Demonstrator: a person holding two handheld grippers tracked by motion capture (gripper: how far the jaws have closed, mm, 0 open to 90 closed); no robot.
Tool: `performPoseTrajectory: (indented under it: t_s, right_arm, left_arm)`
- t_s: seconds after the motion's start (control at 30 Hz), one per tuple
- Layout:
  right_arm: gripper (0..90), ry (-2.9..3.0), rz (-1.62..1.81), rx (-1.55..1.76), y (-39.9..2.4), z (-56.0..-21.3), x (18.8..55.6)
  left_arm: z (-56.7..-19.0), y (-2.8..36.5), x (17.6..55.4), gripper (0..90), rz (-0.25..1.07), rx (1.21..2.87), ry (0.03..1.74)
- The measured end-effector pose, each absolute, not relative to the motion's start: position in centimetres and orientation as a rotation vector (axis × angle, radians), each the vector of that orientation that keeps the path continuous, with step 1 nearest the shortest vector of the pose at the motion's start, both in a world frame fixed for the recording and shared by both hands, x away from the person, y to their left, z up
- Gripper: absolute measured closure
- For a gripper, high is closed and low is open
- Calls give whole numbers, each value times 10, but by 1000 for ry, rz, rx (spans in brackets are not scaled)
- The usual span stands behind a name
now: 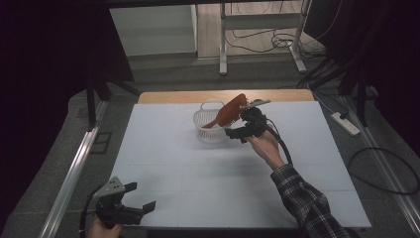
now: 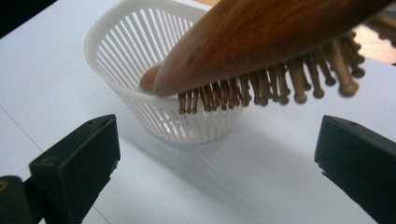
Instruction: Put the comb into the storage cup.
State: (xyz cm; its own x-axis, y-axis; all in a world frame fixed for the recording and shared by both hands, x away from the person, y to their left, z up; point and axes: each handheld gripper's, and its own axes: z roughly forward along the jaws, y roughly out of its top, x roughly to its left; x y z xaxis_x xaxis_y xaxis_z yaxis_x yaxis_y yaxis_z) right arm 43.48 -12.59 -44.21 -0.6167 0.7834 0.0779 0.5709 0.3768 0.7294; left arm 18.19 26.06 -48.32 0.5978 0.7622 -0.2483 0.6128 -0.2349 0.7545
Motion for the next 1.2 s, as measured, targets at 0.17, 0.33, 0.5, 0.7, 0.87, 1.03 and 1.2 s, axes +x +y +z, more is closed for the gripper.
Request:
performPoseTrajectory:
  t_s: [0.17,0.33,0.5,0.7,0.87,1.03,1.2]
  right_arm:
    - [12,2361,1070,1193,-126,-443,432]
    - [43,2348,1045,1205,-126,-444,428]
    - [36,2361,1039,1199,-129,-444,425]
    - [24,2383,1038,1176,-130,-444,420]
    - [12,2408,1038,1160,-131,-441,414]
    - [5,2438,1011,1123,-132,-439,408]
    - [0,2455,1007,1105,-134,-437,401]
  left_arm:
    - [-483,261,182,0,214,1943,1096]
    - [-483,261,182,0,214,1943,1096]
    - [-483,261,181,0,217,1943,1095]
    - [-483,260,181,0,219,1947,1093]
    - [-483,260,181,0,221,1948,1092]
    - [-483,261,180,0,229,1940,1094]
    - [-482,261,180,0,234,1932,1099]
